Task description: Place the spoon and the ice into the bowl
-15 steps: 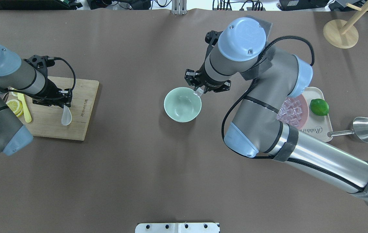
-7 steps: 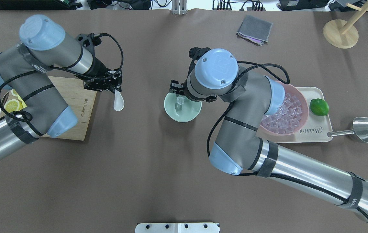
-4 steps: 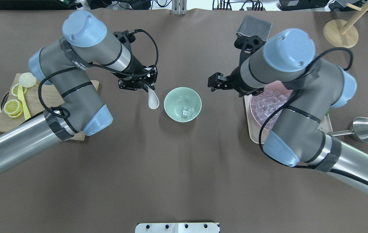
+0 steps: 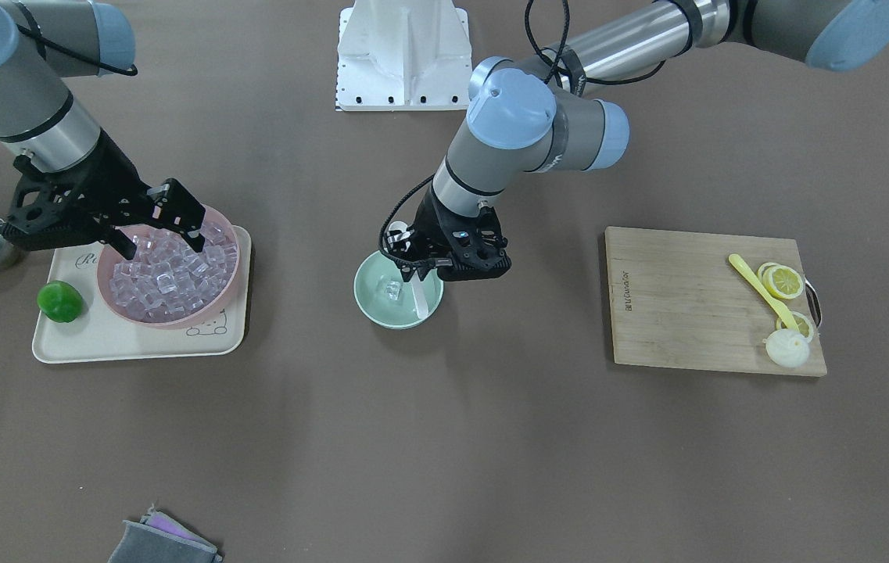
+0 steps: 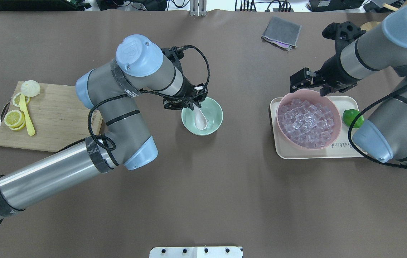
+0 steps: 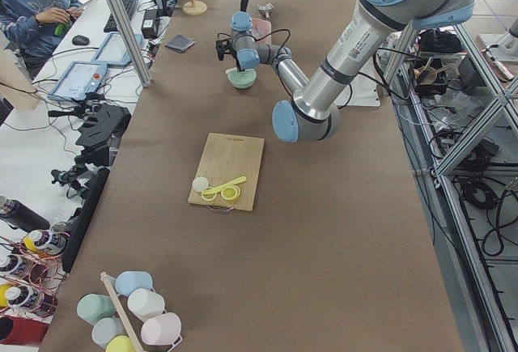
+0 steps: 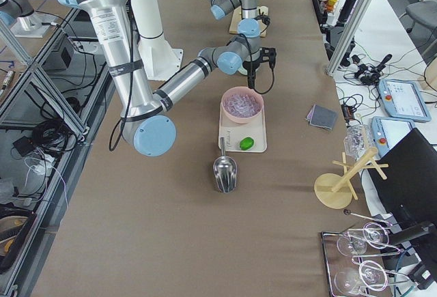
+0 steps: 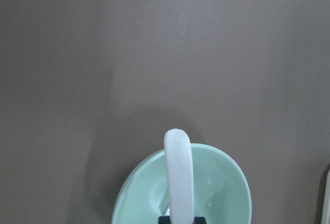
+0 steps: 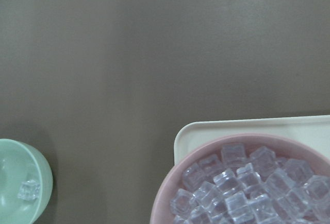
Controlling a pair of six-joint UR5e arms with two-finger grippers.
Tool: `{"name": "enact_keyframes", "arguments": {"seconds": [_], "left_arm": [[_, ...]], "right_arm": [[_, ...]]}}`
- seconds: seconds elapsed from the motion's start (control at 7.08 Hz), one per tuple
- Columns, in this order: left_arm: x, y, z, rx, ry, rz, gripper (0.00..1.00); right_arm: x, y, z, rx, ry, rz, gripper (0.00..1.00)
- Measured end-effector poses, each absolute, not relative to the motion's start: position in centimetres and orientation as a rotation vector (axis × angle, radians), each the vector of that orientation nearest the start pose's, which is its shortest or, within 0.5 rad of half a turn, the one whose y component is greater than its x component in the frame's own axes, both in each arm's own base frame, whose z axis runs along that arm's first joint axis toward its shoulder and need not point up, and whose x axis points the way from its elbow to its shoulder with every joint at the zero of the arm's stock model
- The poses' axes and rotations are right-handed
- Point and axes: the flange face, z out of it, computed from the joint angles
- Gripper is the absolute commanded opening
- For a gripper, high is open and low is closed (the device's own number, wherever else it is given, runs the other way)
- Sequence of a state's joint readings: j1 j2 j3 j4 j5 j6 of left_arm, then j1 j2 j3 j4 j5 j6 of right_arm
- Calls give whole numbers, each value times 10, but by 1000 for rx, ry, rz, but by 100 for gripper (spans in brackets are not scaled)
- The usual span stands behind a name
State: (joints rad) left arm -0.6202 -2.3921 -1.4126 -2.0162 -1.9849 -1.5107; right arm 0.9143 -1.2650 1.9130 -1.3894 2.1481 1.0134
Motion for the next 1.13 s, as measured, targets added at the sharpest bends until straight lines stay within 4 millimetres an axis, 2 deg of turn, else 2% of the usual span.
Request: {"name": "enact_keyframes", "arguments": {"seconds": [0.14, 0.28, 0.57, 0.71, 0.85, 0.99, 1.13], "left_arm": [[556, -513, 169, 35, 1158, -262, 98], [548, -525, 183, 68, 1151, -250, 98], [508, -556, 230, 122, 1104, -223, 98], [473, -570, 268, 122, 1074, -196, 98], [424, -584, 318, 136, 1033, -154, 98], [369, -592, 367, 173, 984, -91, 98], [305, -600, 405, 205, 947, -25, 98]], "right_arm": [[-276, -502, 321, 137, -954, 87, 100], [-268, -503, 330, 141, -943, 79, 100], [-238, -511, 356, 163, -909, 49, 100], [-216, -520, 375, 172, -892, 21, 100], [-192, -532, 398, 183, -872, -15, 100], [-170, -545, 422, 191, -854, -49, 100], [-146, -559, 449, 191, -841, -83, 100]]}}
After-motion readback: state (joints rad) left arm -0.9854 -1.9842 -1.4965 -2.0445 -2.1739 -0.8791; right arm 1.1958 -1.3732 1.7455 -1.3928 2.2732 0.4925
